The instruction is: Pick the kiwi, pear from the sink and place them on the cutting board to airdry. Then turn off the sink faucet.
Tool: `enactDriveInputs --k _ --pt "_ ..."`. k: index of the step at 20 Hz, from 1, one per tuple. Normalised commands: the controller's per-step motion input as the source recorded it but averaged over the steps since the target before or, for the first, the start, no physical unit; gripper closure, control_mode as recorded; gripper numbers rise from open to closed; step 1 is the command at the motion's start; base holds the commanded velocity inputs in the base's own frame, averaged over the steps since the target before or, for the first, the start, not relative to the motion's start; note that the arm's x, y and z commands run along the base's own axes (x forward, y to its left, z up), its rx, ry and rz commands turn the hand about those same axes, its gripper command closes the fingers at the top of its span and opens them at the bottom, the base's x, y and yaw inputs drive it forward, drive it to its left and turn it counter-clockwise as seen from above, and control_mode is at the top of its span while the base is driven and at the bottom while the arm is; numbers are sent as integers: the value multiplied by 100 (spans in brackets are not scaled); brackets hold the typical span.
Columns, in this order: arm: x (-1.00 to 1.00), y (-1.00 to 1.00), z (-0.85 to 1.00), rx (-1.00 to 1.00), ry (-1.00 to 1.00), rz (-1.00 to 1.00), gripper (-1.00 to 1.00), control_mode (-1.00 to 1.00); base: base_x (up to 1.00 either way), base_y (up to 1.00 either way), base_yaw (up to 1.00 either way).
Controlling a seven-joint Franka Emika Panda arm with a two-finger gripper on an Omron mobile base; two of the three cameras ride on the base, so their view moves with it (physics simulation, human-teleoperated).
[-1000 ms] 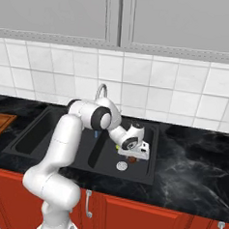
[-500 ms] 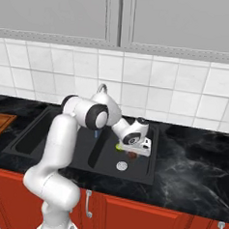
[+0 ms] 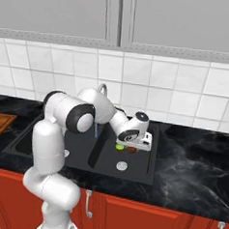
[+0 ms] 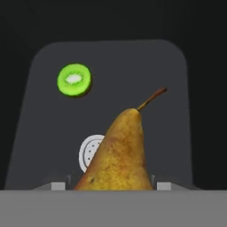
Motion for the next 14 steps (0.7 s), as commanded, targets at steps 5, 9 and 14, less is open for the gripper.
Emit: enactDriveInputs --k 5,9,14 --pt "-36 0 95 0 -10 0 100 -100 0 0 0" --pt "-42 0 92 0 -8 0 100 -100 0 0 0" --pt "-58 7 69 0 -9 0 100 -100 0 0 0"
